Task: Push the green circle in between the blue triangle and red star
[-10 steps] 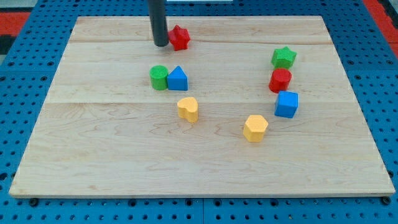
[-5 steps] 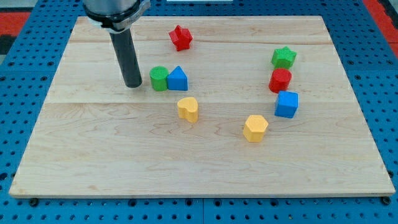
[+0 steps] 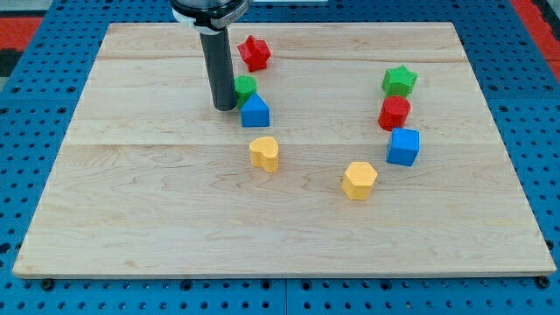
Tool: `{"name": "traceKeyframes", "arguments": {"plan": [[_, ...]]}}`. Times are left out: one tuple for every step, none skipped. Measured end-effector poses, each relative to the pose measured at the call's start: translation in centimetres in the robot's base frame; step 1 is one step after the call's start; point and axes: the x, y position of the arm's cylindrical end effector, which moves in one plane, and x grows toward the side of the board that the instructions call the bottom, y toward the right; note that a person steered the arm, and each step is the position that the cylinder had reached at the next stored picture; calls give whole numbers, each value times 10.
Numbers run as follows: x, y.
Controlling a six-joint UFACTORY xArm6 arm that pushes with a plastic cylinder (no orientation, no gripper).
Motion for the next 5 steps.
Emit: {"name": "traceKeyframes", "arguments": {"plan": [[-12,11],[-25,22],[-19,20],[4,12],[34,-7]]}}
